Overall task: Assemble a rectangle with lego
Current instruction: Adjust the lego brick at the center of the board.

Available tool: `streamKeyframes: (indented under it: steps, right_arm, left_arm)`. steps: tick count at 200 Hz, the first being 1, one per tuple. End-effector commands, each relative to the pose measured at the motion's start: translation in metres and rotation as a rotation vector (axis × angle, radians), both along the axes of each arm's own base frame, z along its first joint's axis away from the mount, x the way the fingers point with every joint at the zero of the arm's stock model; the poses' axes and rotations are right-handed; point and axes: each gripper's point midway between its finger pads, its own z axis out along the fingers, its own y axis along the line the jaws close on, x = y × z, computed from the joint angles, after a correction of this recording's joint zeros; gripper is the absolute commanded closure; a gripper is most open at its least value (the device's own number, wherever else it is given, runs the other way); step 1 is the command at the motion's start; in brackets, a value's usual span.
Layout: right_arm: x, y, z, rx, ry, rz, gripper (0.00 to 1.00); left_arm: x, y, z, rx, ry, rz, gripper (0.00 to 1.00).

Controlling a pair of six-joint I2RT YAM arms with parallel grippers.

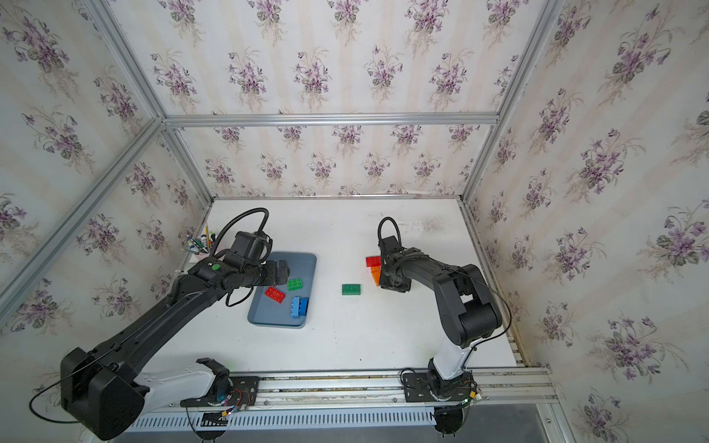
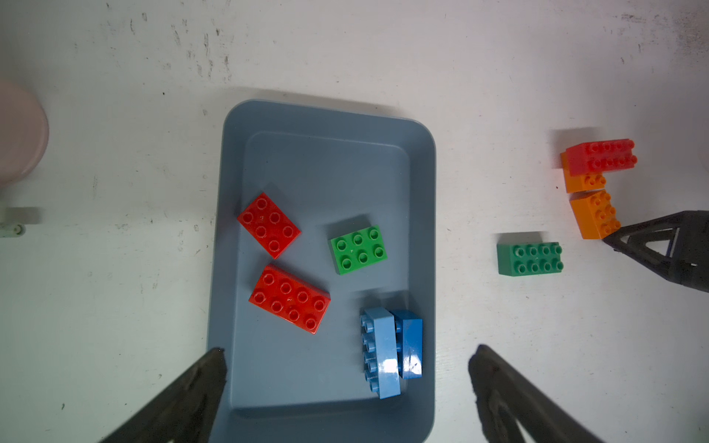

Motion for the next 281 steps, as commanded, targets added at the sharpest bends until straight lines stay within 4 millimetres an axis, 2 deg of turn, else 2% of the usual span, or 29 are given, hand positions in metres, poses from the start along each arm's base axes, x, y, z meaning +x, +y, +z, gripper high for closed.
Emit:
streamKeyframes:
  steps: [1, 76, 140, 176, 211, 240, 253, 281]
  right_arm:
    - [-0.001, 0.009, -0.003, 0.051, 0.009, -0.017, 0.60]
    - [0.001, 0.018, 0.000, 0.089, 0.003, -0.019, 0.60]
    - [0.000, 0.013, 0.001, 0.065, 0.002, -0.021, 0.60]
    - [-0.003, 0.009, 0.012, 0.034, -0.016, 0.007, 0.60]
    - [-0.011, 0.022, 0.030, 0.022, -0.033, 0.093, 0.55]
    - [-0.003, 0.039, 0.042, 0.036, -0.065, 0.129, 0.45]
    - [0.001, 0.040, 0.041, 0.019, -0.072, 0.131, 0.39]
    - [0.010, 0.042, 0.034, -0.011, -0.070, 0.148, 0.34]
  left_arm:
    - [0.004, -0.001, 0.002, -0.004, -0.014, -0.004, 0.00]
    - [0.005, 0.000, 0.001, -0.008, -0.010, 0.000, 0.00]
    - [0.004, 0.001, 0.002, -0.011, -0.013, 0.001, 0.00]
    - [0.004, 0.002, 0.003, -0.010, -0.014, 0.000, 0.00]
    - [0.004, 0.002, 0.005, -0.010, -0.023, 0.002, 0.00]
    - [0.006, 0.000, 0.006, -0.024, -0.025, 0.002, 0.00]
    - [0.006, 0.000, 0.006, -0.025, -0.023, 0.001, 0.00]
    - [0.004, 0.003, 0.007, -0.016, -0.026, 0.002, 0.00]
